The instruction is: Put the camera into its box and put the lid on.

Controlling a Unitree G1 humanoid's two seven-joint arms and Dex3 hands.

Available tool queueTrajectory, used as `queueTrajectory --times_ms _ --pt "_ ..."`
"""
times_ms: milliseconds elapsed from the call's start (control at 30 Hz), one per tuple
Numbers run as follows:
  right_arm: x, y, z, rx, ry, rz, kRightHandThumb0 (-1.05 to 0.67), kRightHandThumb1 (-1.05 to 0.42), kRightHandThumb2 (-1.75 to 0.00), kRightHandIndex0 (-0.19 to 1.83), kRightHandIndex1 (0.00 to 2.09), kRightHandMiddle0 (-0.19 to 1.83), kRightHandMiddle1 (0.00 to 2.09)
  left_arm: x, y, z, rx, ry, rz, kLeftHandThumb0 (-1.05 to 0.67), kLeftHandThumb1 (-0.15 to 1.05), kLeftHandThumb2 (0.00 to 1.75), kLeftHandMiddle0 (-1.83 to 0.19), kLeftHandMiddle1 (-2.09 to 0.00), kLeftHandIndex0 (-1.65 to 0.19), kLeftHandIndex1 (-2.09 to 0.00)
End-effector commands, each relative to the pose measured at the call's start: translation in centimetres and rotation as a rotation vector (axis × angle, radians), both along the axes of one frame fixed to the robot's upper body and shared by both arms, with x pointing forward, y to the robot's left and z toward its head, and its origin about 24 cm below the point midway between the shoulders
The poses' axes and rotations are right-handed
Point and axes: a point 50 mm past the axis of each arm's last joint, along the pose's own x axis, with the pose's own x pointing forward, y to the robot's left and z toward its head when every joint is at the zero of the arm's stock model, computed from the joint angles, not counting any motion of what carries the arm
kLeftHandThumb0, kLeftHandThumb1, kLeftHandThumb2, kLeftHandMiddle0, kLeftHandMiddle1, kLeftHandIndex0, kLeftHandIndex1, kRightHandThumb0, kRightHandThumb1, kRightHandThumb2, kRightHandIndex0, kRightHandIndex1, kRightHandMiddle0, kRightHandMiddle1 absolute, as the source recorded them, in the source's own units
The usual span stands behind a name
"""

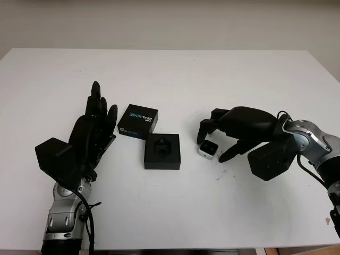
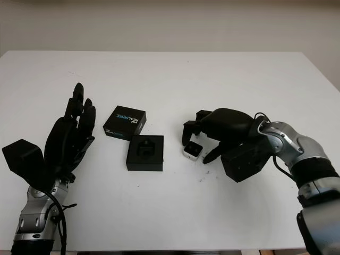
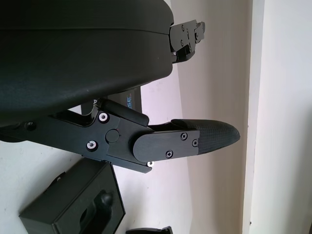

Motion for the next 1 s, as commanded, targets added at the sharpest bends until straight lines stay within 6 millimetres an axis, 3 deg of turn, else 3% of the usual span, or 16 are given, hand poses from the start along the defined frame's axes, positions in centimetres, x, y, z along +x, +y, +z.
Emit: queueTrajectory --times_ms 0,200,433,633,800,967 --pt "0.1 0.2 -0.1 -0.014 0.003 0.004 -0.38 -0.87 -0.06 0.04 1.31 0.13 1.17 -0.2 0.0 0.3 0.013 -0.013 -0.002 -0.72 1.05 0.49 0.19 0.00 0.19 0.00" --pt "0.2 0.3 -0.8 -0.023 0.013 -0.002 -0.38 -0.86 -0.05 0.09 1.16 0.17 1.05 -0.2 0.0 0.3 0.008 -0.012 -0.002 -0.72 1.05 0.48 0.19 0.00 0.19 0.00" --pt "0.2 0.8 -1.0 -0.010 0.004 0.014 -0.38 -0.87 -0.06 0.12 1.15 0.20 1.03 -0.2 0.0 0.2 0.009 -0.008 0.004 -0.72 1.05 0.49 0.19 0.00 0.19 0.00" --pt "0.3 0.7 -1.0 0.012 0.007 0.012 -0.38 -0.90 -0.06 0.09 1.32 0.23 1.15 -0.2 -0.1 0.2 0.009 -0.005 0.000 -0.71 1.05 0.49 0.19 0.00 0.19 0.00" --pt "0.1 0.5 -1.1 0.033 0.012 0.022 -0.38 -0.95 -0.06 0.12 1.43 0.41 1.34 -0.1 -0.3 0.1 -0.005 -0.005 -0.005 -0.70 1.05 0.50 0.19 0.00 0.19 0.00" --pt "0.0 0.4 -1.4 0.031 0.011 0.026 -0.39 -0.98 -0.06 0.10 1.46 0.41 1.40 -0.1 -0.3 0.1 -0.004 0.003 0.002 -0.71 1.05 0.49 0.19 0.00 0.19 0.00"
